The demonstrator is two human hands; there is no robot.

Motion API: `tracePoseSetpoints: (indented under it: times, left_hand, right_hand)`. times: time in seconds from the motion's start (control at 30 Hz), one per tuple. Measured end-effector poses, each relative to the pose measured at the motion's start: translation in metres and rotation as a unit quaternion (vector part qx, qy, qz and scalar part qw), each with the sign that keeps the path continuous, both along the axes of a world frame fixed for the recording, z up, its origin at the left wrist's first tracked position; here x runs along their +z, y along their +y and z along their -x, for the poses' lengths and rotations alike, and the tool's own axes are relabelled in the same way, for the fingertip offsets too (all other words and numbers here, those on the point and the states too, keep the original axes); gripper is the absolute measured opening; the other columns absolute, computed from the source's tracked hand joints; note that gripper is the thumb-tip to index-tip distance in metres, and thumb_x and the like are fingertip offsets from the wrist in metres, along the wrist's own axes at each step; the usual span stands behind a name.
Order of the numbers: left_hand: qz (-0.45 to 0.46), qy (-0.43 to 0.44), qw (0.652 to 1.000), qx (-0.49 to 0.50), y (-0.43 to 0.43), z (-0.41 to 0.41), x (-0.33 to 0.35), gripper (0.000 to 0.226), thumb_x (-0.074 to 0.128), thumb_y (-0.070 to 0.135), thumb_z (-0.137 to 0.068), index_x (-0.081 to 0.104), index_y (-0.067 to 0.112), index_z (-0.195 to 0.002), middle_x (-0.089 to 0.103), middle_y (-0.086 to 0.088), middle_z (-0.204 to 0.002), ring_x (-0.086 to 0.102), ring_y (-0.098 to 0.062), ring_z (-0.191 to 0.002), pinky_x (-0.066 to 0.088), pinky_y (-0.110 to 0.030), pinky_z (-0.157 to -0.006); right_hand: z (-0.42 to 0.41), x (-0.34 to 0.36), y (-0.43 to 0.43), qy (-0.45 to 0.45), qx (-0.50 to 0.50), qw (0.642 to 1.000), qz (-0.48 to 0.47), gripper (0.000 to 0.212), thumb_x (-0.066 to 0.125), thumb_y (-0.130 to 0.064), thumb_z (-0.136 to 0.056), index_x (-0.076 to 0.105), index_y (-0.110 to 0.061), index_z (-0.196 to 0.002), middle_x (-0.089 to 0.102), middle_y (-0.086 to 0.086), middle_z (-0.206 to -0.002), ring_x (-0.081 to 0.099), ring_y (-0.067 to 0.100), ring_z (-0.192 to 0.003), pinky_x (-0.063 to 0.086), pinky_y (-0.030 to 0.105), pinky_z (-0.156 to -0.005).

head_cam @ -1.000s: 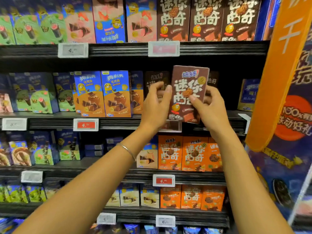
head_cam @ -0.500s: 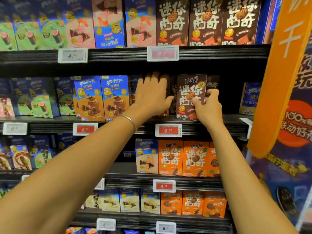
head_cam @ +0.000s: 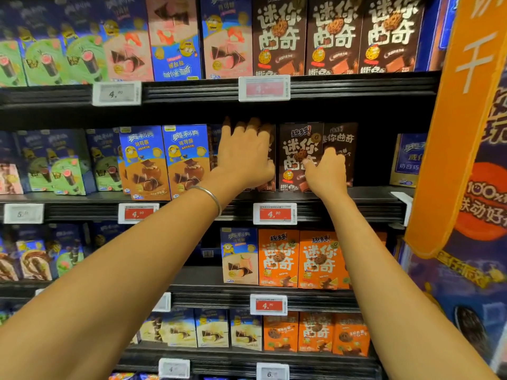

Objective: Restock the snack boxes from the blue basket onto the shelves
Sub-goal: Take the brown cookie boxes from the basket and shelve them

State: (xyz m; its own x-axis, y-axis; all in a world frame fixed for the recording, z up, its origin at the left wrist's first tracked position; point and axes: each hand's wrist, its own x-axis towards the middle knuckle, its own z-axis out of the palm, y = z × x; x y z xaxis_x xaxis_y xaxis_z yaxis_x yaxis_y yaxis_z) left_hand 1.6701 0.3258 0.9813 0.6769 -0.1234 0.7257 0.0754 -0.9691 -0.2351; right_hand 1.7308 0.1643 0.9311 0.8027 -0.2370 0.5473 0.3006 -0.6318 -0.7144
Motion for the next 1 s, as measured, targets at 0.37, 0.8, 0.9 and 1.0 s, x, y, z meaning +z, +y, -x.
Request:
tracePoseSetpoints:
  times: [0.37,0.8,0.9,1.0]
  left_hand:
    - [-0.002,0.003,1.000,-0.009,0.001,0.007,-0.005,0.079,0.061,0.054,-0.091,0.041,0.018,-0.159,0.040,-0.010,-0.165,0.041,-0.036,-0.149,0.012,-0.061,-0.129]
    - [0.362,-0.073,0.890,-0.267,0.020,0.122,-0.138,0.055,0.064,0.032,-0.101,0.053,0.013,-0.151,0.058,-0.001,-0.149,0.054,-0.016,-0.139,0.045,-0.034,-0.113]
    - [0.523,-0.032,0.817,-0.241,0.036,0.165,-0.222,0.050,0.063,0.033,-0.101,0.055,0.021,-0.149,0.065,0.007,-0.140,0.065,-0.012,-0.126,0.052,-0.021,-0.097]
    - [0.636,0.010,0.753,-0.168,0.058,0.211,-0.314,0.043,0.064,0.041,-0.099,0.062,0.031,-0.141,0.072,0.012,-0.130,0.069,-0.013,-0.120,0.057,-0.029,-0.098]
  right_hand:
    - [0.005,-0.008,0.001,-0.037,0.006,0.999,-0.035,0.049,0.066,-0.039,-0.096,0.051,-0.005,-0.129,0.056,0.014,-0.131,0.058,0.031,-0.118,0.051,0.039,-0.087]
    - [0.127,-0.100,0.007,-0.097,0.298,0.885,-0.344,0.036,0.065,-0.037,-0.092,0.062,-0.018,-0.123,0.072,0.010,-0.115,0.072,0.023,-0.106,0.060,0.037,-0.087]
    - [0.144,-0.163,0.018,0.006,0.332,0.874,-0.354,0.032,0.062,-0.039,-0.091,0.064,-0.020,-0.116,0.074,0.006,-0.109,0.073,0.026,-0.102,0.060,0.032,-0.081]
    - [0.165,-0.239,0.023,0.149,0.337,0.868,-0.333,0.025,0.059,-0.037,-0.096,0.067,-0.021,-0.114,0.076,0.003,-0.107,0.073,0.023,-0.099,0.060,0.034,-0.081]
